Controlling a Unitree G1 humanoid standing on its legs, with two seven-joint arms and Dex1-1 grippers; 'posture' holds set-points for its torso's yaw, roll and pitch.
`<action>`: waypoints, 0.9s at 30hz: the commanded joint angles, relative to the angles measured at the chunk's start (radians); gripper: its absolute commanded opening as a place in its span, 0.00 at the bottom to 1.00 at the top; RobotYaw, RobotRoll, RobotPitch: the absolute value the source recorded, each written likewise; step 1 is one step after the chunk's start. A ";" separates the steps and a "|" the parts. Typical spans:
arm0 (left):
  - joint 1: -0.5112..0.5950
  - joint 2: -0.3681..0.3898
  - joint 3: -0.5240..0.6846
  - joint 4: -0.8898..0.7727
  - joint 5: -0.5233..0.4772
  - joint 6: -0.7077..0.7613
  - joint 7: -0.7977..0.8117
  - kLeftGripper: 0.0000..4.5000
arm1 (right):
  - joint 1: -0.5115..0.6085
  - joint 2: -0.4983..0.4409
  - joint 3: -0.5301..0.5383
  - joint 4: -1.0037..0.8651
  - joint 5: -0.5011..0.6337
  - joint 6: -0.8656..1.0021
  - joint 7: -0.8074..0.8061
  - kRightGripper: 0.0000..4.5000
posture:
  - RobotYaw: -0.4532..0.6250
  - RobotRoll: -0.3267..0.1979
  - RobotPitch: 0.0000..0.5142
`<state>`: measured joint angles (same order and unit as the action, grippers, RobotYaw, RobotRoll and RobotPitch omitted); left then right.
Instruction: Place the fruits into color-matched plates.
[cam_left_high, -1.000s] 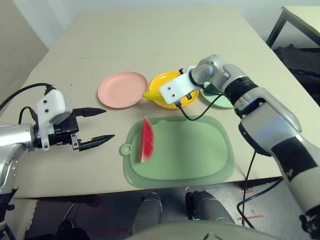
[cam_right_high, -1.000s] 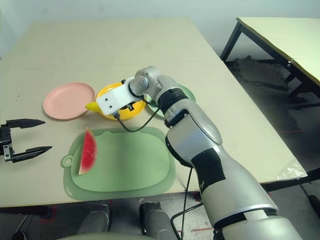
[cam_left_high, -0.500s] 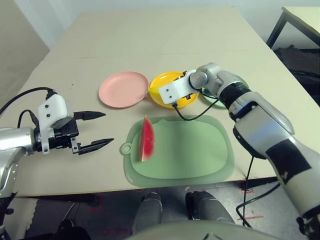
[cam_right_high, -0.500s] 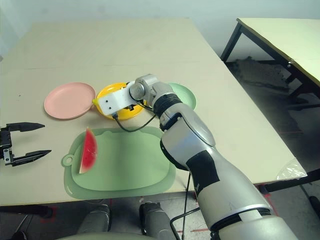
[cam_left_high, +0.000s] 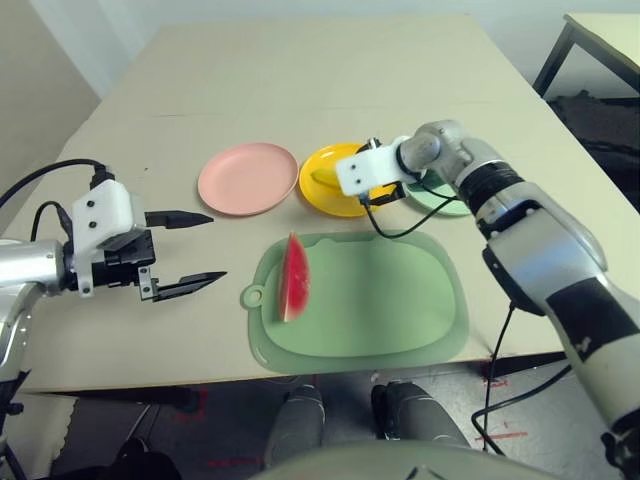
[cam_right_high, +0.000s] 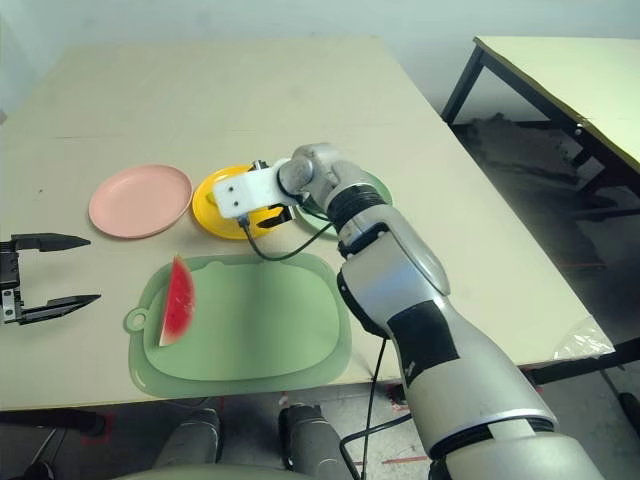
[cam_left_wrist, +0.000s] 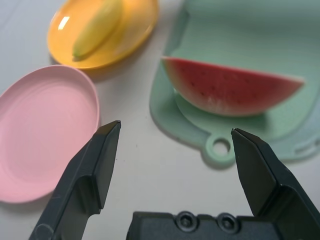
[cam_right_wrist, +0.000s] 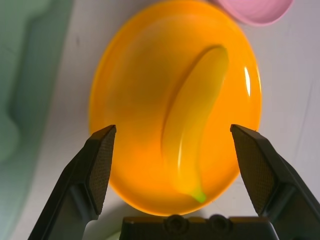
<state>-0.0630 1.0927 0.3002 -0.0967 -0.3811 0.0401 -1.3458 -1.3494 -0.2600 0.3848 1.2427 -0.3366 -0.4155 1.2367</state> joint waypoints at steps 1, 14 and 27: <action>-0.084 0.033 -0.080 0.034 0.044 -0.126 -0.086 1.00 | 0.076 -0.052 -0.087 -0.129 0.206 0.171 0.296 0.99 | 0.45 0.62 0.22; -0.528 -0.019 -0.465 0.279 0.177 -0.528 -0.269 1.00 | 0.832 -0.237 -0.198 -0.962 0.761 0.552 0.289 0.99 | 0.45 0.62 0.22; -0.649 -0.059 -0.806 0.310 0.202 -0.731 -0.269 1.00 | 1.135 -0.122 -0.325 -0.947 0.633 -0.136 0.009 0.99 | 0.41 0.62 0.24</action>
<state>-0.6942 1.0364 -0.4792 0.2005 -0.2004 -0.6615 -1.6037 -0.2314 -0.3767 0.0735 0.2840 0.3081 -0.4936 1.2557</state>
